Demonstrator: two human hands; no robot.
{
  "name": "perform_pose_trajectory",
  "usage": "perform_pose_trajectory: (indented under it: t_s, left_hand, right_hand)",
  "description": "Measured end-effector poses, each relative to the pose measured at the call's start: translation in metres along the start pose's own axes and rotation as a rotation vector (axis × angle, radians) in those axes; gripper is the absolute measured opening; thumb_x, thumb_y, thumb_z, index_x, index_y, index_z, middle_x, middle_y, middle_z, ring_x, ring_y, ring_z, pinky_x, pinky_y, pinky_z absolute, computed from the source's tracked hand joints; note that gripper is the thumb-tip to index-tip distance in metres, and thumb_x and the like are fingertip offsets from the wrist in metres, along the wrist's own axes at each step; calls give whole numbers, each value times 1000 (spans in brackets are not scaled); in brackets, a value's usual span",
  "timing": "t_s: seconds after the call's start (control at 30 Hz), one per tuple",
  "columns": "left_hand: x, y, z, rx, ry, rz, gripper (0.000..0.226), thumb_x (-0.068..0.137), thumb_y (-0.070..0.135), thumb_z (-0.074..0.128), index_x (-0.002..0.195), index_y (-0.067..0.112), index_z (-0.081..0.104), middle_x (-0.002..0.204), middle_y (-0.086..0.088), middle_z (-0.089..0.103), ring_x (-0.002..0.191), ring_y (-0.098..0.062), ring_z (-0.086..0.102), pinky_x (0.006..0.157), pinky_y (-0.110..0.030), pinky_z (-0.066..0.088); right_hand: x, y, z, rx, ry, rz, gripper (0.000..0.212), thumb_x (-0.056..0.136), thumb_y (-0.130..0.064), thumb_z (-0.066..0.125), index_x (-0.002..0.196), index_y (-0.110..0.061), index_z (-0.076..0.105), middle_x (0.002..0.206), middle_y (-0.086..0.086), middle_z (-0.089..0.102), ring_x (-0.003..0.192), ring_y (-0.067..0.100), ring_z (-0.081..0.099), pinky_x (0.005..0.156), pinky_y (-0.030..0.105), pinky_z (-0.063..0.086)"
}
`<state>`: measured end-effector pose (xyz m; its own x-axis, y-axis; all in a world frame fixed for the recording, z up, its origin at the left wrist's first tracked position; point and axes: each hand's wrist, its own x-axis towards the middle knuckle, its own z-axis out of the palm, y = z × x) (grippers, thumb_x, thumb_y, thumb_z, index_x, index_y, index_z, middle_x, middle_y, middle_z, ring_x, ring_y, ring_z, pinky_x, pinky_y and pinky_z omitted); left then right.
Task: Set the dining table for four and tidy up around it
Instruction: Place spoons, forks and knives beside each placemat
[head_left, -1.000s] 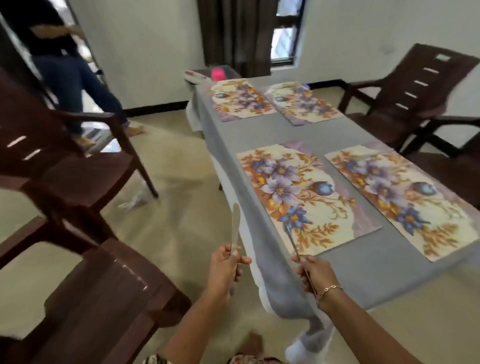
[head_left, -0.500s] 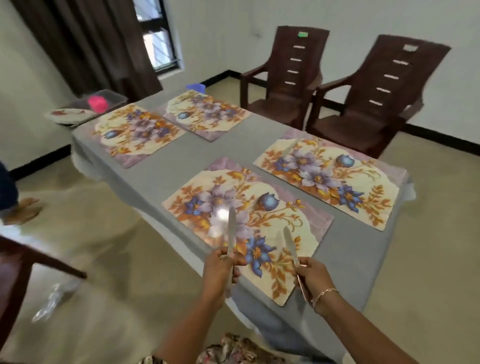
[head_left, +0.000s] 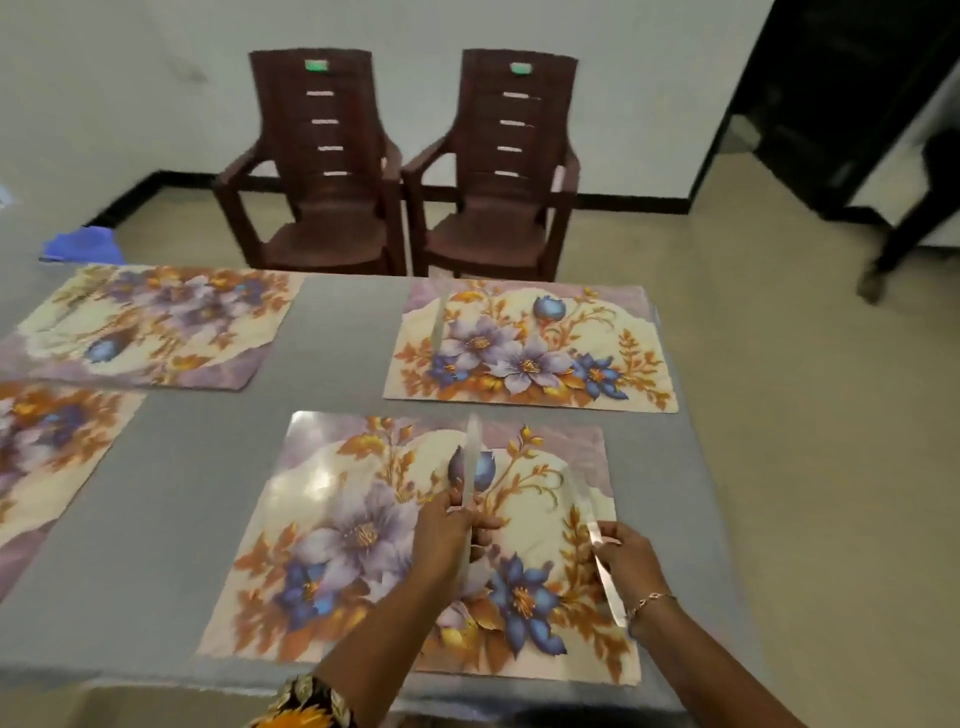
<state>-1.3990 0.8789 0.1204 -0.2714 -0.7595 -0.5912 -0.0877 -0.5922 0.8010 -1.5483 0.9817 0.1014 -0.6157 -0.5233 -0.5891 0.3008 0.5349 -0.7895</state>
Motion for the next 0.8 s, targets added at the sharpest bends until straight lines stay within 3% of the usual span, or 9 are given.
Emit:
perform_pose_trajectory:
  t_s: [0.13,0.2,0.3,0.37,0.5,0.63,0.8]
  left_hand:
    - [13,7,-17,38,-76,-24,24,80,-20,43,74,3,43,48,-10,46,32,-9,34,34,-15,24]
    - [15,5,-23,51,-126,-41,23,85,-17,37,76,2,46,53,-10,47,37,-11,36,35,-15,26]
    - [18,-1,-27,72,-172,-55,26,90,-13,34,75,-1,51,62,-14,48,45,-15,43,38,-18,34]
    - [15,-2,-29,116,-174,-36,22,92,-9,39,78,-2,54,62,-15,51,51,-19,47,42,-22,42]
    - [7,1,-36,231,-188,9,18,93,-3,44,84,4,58,69,-15,57,60,-20,53,48,-22,50]
    - [5,2,-44,318,-217,9,10,93,3,49,91,3,60,85,-16,60,70,-23,56,62,-28,48]
    - [3,4,-52,345,-214,13,15,91,2,50,84,11,59,85,-12,61,74,-19,53,58,-24,41]
  right_hand:
    - [-13,10,17,-112,126,-22,19,87,7,45,91,-5,58,82,14,61,66,18,54,53,22,44]
    - [-20,15,23,-129,151,7,18,88,4,46,89,-8,59,81,13,61,68,20,56,58,27,48]
    - [-25,21,27,-240,218,-16,11,89,-4,52,92,-13,57,97,15,65,82,25,61,80,39,54]
    - [-30,24,28,-358,251,-37,16,89,-11,56,105,-12,55,110,12,63,98,28,60,90,37,50]
    - [-37,28,31,-618,298,-100,33,87,-24,61,116,-14,50,114,8,63,104,26,60,88,31,46]
    - [-35,30,34,-886,340,-129,30,92,-31,52,118,-18,49,114,6,61,103,24,60,86,29,46]
    - [-29,32,33,-956,350,-171,23,92,-24,49,113,-15,54,109,10,63,100,27,60,80,28,45]
